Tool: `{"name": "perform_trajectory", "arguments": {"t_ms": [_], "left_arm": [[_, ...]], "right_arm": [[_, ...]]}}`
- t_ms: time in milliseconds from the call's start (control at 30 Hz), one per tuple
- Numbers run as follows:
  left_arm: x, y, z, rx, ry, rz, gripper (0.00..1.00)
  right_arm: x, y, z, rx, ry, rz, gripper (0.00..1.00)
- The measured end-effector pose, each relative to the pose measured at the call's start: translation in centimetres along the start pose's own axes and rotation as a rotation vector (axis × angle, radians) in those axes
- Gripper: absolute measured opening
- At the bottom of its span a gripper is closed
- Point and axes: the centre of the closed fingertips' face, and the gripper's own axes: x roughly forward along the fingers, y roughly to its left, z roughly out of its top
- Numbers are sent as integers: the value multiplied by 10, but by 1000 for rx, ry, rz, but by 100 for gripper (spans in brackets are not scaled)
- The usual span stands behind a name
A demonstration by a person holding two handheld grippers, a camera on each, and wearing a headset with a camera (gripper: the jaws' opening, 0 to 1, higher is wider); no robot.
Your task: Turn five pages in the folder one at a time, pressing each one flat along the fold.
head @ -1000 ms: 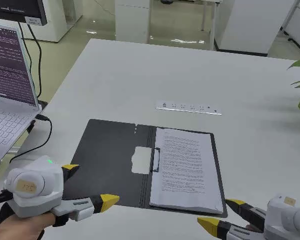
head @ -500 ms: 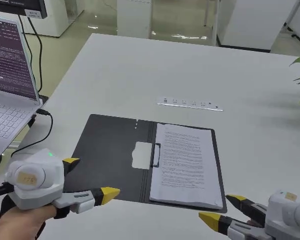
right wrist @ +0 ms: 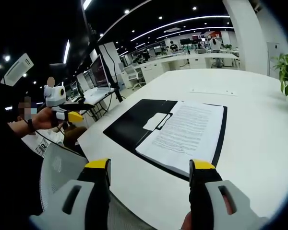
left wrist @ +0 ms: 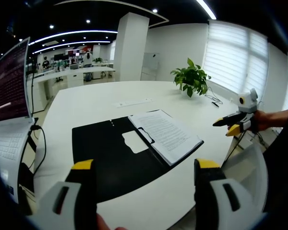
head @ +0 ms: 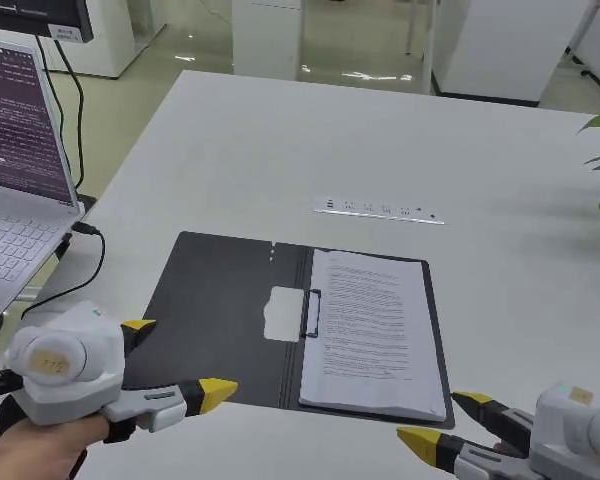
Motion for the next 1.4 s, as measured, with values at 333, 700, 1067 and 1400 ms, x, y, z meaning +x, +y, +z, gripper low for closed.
{"name": "perform_trajectory", "arguments": {"t_ms": [333, 700, 1067, 1400], "left_arm": [[1, -1, 1, 2, 0, -3, 83], [2, -3, 2, 4, 1, -8, 83], [2, -1, 1, 2, -1, -4, 83], [8, -1, 1, 5, 3, -16, 83]], "right_arm": [[0, 0, 0, 0, 1, 1, 65], [0, -2, 1, 4, -2, -2, 65], [-2, -3, -1, 3, 0, -7, 65], [-4, -5, 0, 2, 2, -17, 65]]}}
